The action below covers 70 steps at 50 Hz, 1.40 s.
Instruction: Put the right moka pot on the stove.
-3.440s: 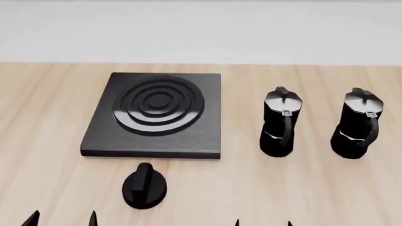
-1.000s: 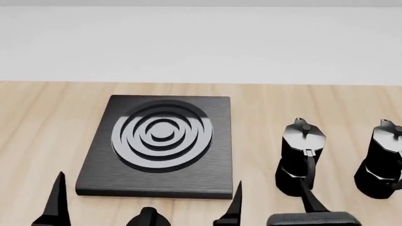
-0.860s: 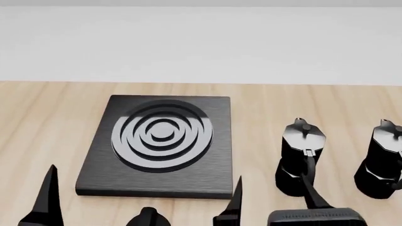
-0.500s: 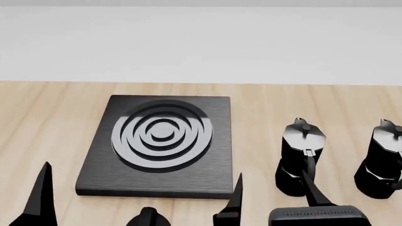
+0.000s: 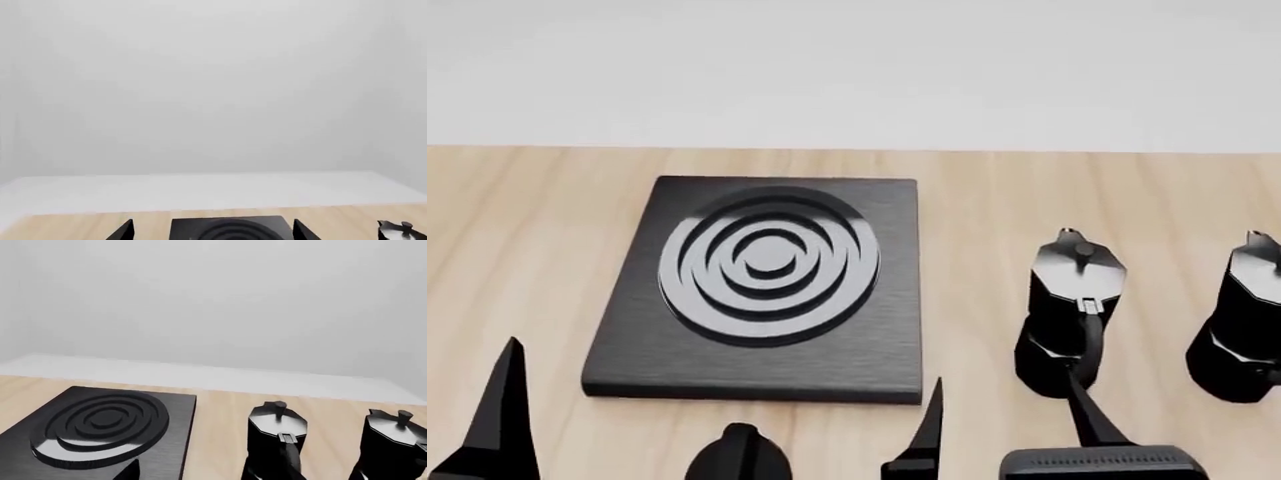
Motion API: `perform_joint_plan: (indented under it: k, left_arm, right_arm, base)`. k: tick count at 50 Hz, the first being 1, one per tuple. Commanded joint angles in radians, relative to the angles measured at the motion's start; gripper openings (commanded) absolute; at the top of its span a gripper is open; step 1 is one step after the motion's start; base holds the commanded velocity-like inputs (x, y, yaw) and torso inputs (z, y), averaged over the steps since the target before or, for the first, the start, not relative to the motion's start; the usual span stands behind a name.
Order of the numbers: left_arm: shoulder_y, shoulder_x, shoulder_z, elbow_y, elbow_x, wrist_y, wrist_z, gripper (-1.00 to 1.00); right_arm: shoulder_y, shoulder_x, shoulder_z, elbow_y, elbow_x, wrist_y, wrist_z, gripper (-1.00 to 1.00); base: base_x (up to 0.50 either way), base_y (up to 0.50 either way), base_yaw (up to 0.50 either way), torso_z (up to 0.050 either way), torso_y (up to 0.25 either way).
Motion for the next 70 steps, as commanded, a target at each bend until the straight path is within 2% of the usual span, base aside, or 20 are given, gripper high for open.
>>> perform_joint_plan:
  k: [1, 53, 70]
  left_arm:
    - [0.001, -0.011, 0.012, -0.006, 0.0, 0.019, -0.011, 1.0]
    - [-0.01, -0.047, 0.042, -0.014, -0.017, 0.058, -0.056, 1.0]
    - [-0.009, -0.056, 0.045, -0.021, -0.031, 0.072, -0.065, 1.0]
  right_arm:
    - [0.001, -0.001, -0.006, 0.016, -0.004, -0.008, 0.002, 1.0]
    - [0.001, 0.018, -0.017, 0.007, -0.008, -0.007, 0.019, 1.0]
    - [-0.039, 0.08, 0.051, -0.079, 0.026, 0.012, 0.031, 1.0]
  base:
    - [0.0, 0.0, 0.0, 0.0, -0.141]
    - [0.0, 0.0, 0.0, 0.0, -0.142]
    - [0.0, 0.0, 0.0, 0.0, -0.004]
